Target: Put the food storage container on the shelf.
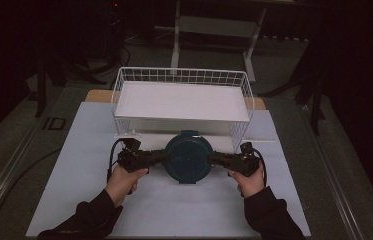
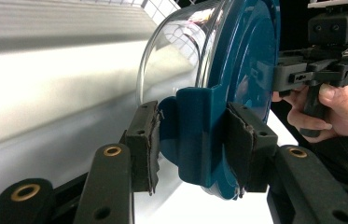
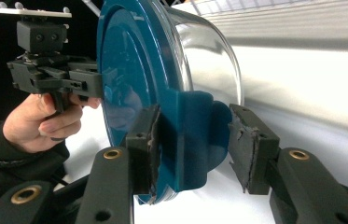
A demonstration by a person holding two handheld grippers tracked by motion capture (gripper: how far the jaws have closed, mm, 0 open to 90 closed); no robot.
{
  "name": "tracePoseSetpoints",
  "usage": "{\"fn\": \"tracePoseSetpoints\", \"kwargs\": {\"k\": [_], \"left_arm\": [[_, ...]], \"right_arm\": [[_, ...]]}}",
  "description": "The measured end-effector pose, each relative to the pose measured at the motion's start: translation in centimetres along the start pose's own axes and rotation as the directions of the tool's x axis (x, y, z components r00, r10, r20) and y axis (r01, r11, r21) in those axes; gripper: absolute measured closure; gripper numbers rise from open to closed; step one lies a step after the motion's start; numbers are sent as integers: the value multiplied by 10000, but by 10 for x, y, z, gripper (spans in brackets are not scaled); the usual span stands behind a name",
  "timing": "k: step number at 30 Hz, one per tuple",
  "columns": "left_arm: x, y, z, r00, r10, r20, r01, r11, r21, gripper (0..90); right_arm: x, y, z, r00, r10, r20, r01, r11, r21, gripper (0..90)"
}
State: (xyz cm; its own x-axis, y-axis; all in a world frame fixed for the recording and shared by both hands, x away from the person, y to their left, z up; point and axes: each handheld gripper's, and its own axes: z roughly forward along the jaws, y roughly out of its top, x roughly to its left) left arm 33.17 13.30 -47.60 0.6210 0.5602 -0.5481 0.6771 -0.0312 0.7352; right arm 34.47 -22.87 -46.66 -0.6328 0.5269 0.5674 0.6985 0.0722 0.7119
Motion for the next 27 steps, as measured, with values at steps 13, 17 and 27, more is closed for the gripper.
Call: {"fn": "tracePoseSetpoints", "kwargs": {"k": [13, 17, 27], "left_arm": [[27, 9, 16, 9997, 138, -225, -140, 9998, -113, 569], [32, 9, 19, 9994, 108, -339, -110, 9999, -58, 569], [47, 6, 26, 9987, 65, -506, -71, 9999, -119, 568]], "right_arm": [[-29, 6, 21, 9998, -82, 204, 90, 9992, -384, 555], [-35, 5, 26, 9997, -39, 250, 51, 9989, -469, 553], [-44, 4, 40, 9970, -162, 751, 188, 9992, -349, 550]]}}
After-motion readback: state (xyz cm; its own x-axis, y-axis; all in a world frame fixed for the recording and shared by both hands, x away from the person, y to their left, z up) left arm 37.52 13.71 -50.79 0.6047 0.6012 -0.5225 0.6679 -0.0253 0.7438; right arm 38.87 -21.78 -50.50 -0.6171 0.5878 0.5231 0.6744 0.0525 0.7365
